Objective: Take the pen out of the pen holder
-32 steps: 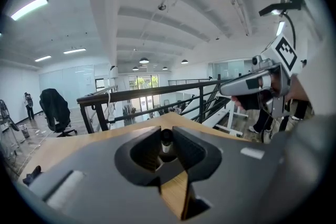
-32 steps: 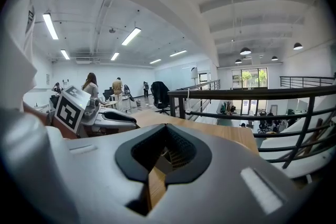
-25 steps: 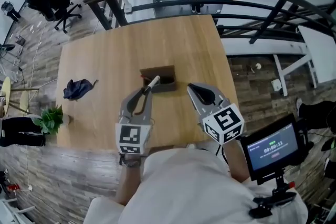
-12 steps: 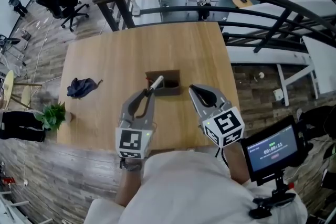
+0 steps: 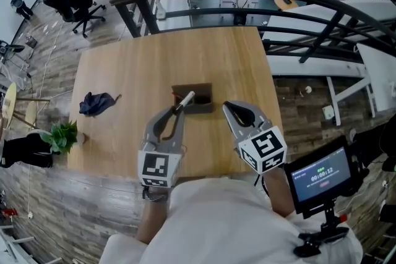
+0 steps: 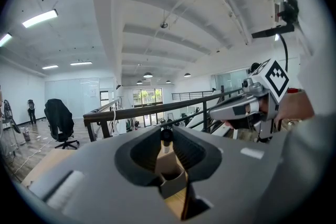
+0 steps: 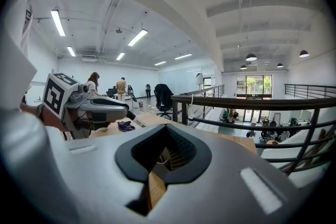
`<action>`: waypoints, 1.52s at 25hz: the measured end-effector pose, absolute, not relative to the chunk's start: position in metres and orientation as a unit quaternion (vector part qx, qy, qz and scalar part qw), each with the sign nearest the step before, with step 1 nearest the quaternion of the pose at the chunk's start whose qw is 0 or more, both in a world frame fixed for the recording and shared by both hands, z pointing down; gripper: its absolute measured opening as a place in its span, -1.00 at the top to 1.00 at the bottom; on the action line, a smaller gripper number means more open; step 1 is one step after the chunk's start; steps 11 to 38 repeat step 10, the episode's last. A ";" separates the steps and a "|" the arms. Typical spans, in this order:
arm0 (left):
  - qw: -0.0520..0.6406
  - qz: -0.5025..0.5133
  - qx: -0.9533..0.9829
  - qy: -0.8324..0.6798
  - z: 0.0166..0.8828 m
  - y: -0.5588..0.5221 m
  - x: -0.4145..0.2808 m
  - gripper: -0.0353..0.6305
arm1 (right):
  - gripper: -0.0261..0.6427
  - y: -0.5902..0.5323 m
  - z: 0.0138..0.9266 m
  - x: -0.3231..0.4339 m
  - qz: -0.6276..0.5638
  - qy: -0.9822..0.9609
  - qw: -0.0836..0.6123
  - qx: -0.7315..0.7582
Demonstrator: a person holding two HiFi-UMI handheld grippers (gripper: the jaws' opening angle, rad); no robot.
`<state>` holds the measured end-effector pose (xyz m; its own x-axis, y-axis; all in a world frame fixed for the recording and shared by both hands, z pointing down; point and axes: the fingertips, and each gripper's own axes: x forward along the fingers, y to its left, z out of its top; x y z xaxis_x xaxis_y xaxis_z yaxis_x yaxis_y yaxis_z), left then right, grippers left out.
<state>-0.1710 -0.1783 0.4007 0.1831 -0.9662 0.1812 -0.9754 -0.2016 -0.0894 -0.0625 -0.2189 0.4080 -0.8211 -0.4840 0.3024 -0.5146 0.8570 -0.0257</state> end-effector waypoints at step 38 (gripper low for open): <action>0.025 0.100 0.774 -0.624 0.403 -0.178 -0.167 0.70 | 0.92 -0.218 0.412 -0.064 0.054 -0.951 0.151 0.264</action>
